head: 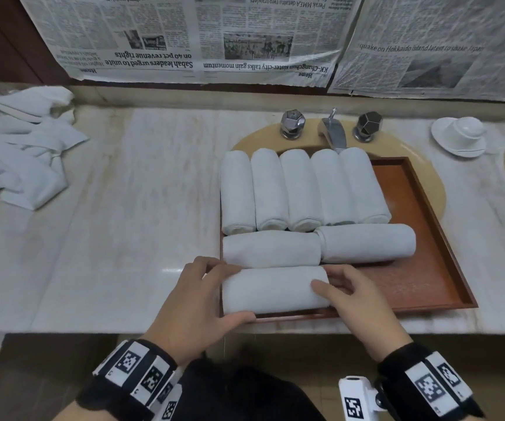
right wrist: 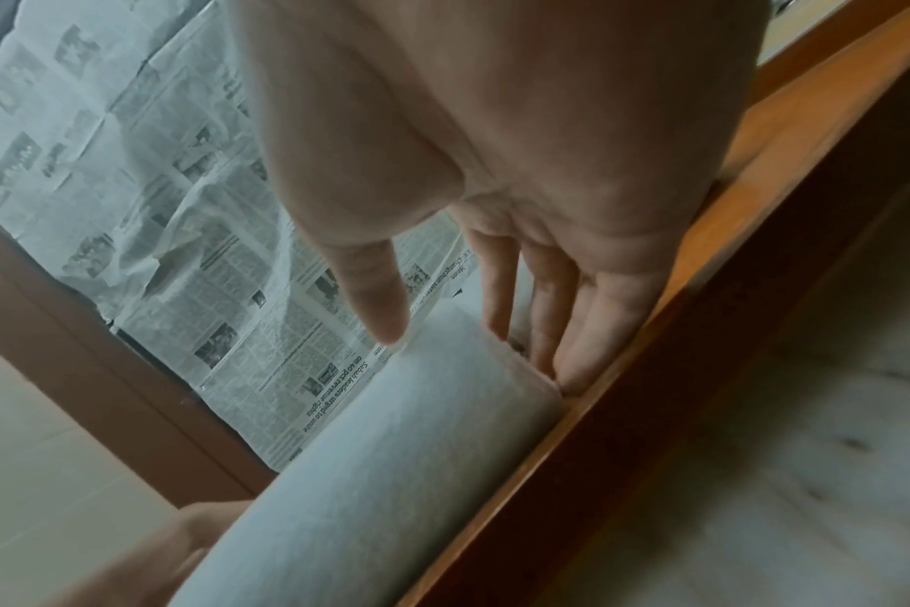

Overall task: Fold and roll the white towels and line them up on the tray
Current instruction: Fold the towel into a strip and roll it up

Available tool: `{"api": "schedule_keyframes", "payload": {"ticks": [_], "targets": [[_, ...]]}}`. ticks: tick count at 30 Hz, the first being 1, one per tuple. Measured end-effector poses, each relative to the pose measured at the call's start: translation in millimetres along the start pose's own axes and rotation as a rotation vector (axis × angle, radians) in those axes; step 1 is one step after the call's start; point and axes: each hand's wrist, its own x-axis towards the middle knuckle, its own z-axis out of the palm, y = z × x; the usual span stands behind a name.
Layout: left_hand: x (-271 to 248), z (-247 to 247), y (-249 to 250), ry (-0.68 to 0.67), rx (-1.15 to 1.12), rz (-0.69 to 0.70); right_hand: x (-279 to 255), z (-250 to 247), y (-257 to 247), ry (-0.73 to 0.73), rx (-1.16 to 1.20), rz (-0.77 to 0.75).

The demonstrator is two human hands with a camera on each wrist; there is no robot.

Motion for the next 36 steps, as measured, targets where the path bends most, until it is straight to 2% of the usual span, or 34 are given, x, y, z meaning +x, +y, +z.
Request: {"api": "schedule_keyframes", "payload": {"ticks": [7, 12, 19, 22, 24, 26, 28, 30, 32, 36], "targets": [[4.5, 6.9, 1.0, 0.067, -0.068, -0.078, 0.7, 2.2, -1.7, 0.005, -0.073, -0.059], [5.7, 7.0, 3.3, 0.061, -0.155, -0.102, 3.2, 5.0, -3.8, 0.018, -0.082, -0.072], [-1.1, 0.3, 4.2, 0.038, -0.19, -0.12, -4.8, 2.1, -14.8, 0.032, -0.307, -0.111], [-6.5, -5.3, -1.1, 0.024, -0.163, -0.107, -9.5, 5.0, -24.2, 0.109, -0.467, -0.133], [-11.5, -13.9, -9.0, 0.03, -0.163, -0.111, -13.4, 13.3, -35.4, 0.217, -0.617, -0.167], [-16.2, -28.4, -22.4, 0.074, -0.191, -0.123, -16.4, 29.0, -53.6, 0.341, -0.702, -0.261], [-19.7, -50.9, -44.1, 0.158, -0.215, -0.167, -17.0, 56.7, -79.2, 0.366, -0.693, -0.385], [-21.2, -79.6, -77.5, 0.271, -0.231, -0.253, -12.0, 93.5, -105.5, 0.277, -0.651, -0.513], [-22.5, -113.7, -120.2, 0.407, -0.218, -0.354, -2.0, 138.7, -135.3, 0.104, -0.649, -0.6], [-31.4, -188.7, -214.1, 0.577, -0.045, -0.553, 21.8, 248.9, -204.9, -0.313, -0.729, -0.585]]}}
